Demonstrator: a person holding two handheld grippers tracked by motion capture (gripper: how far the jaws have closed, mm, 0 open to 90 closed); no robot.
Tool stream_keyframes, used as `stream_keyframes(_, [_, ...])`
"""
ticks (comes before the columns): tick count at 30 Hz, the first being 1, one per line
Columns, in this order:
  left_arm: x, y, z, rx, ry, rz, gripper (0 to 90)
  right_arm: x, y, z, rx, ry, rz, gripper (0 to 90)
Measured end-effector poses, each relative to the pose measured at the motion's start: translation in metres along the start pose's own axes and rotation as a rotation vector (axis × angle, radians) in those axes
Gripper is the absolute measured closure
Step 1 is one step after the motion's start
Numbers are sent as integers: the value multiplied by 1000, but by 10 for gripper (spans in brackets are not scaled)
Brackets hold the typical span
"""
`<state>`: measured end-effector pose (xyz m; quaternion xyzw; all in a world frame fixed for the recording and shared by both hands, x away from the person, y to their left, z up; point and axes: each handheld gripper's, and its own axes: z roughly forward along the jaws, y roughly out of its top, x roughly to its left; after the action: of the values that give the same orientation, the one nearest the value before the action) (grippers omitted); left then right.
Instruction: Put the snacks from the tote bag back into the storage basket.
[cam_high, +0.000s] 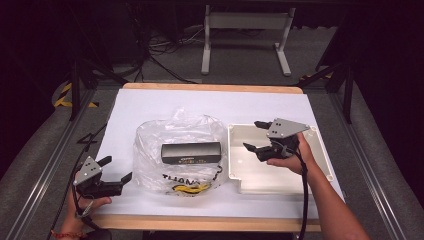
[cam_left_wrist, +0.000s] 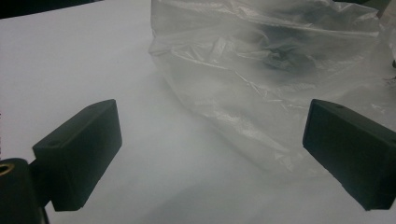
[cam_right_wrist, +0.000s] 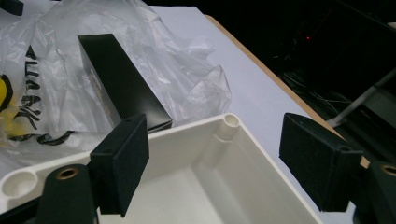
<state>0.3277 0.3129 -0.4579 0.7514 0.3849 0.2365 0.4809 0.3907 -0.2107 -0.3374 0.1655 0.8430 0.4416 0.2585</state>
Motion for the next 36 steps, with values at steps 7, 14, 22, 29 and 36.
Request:
stream_keyframes(7, [0, 0, 0, 2, -2, -3, 56, 4, 10, 32, 42, 84, -30, 248])
stream_keyframes(14, [0, 0, -1, -3, -1, 1, 58, 10, 21, 57, 81, 144, -55, 249])
stream_keyframes(22, [0, -1, -1, -8, -6, -3, 58, 20, 34, 95, 154, 211, -89, 246])
stream_keyframes(29, [1, -1, -1, -7, -8, 0, 60, 37, 38, 121, 256, 283, -127, 245])
stream_keyframes(36, [2, -1, -1, -11, -11, -5, 63, 36, 41, 136, 357, 343, -199, 274])
